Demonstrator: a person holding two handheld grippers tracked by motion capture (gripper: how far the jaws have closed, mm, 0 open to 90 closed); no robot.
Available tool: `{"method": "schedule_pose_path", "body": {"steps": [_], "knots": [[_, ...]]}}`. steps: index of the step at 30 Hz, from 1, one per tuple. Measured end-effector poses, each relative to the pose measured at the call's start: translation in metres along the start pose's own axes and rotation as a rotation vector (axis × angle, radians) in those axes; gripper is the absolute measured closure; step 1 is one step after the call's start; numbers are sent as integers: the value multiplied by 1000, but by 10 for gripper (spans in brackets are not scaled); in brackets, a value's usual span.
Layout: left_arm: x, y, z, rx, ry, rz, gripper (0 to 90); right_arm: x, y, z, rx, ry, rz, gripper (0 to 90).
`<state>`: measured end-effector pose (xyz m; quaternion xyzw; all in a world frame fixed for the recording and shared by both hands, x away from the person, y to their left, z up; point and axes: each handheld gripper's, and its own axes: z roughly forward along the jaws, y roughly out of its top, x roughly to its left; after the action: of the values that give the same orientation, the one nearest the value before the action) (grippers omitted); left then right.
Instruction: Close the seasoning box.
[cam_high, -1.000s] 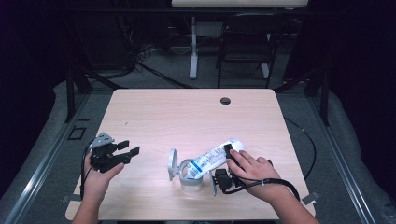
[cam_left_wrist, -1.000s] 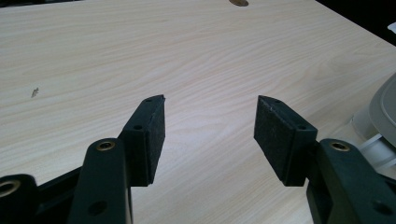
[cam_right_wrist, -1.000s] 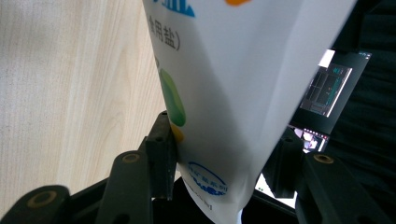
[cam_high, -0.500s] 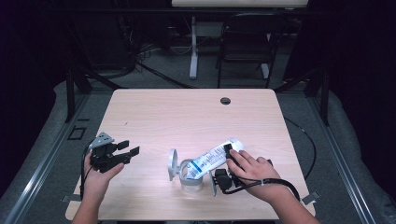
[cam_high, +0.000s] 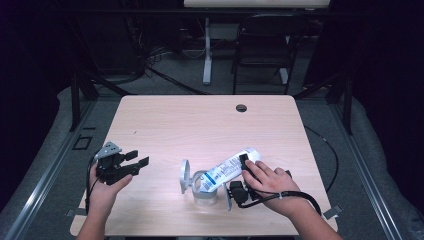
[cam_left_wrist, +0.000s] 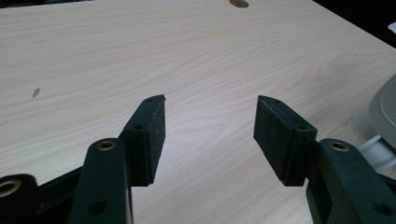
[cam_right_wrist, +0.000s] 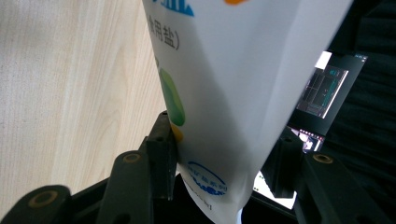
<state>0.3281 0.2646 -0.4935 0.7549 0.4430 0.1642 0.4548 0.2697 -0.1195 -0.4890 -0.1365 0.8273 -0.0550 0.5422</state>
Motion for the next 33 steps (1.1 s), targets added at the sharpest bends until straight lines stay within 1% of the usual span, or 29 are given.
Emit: {"method": "schedule_pose_path", "body": {"steps": [1, 2, 7, 11, 20, 21, 25, 26, 33], "knots": [[0, 0, 0, -1, 0, 0, 440, 0, 0, 0, 0, 1, 1, 534], [0, 0, -1, 9, -1, 1, 440, 0, 0, 0, 0, 1, 0, 535], [0, 0, 0, -1, 0, -1, 440, 0, 0, 0, 0, 1, 0, 534], [0, 0, 0, 6, -4, 0, 440, 0, 0, 0, 0, 2, 2, 535], [1, 0, 0, 3, -3, -4, 441, 0, 0, 0, 0, 0, 0, 535], [1, 0, 0, 4, -4, -2, 441, -1, 0, -1, 10, 0, -11, 536], [1, 0, 0, -2, -1, -5, 441, -1, 0, -1, 10, -1, -12, 536], [1, 0, 0, 7, -4, -6, 441, -1, 0, -1, 10, -1, -12, 536], [1, 0, 0, 1, -2, -3, 441, -1, 0, -1, 10, 0, -13, 536]]}}
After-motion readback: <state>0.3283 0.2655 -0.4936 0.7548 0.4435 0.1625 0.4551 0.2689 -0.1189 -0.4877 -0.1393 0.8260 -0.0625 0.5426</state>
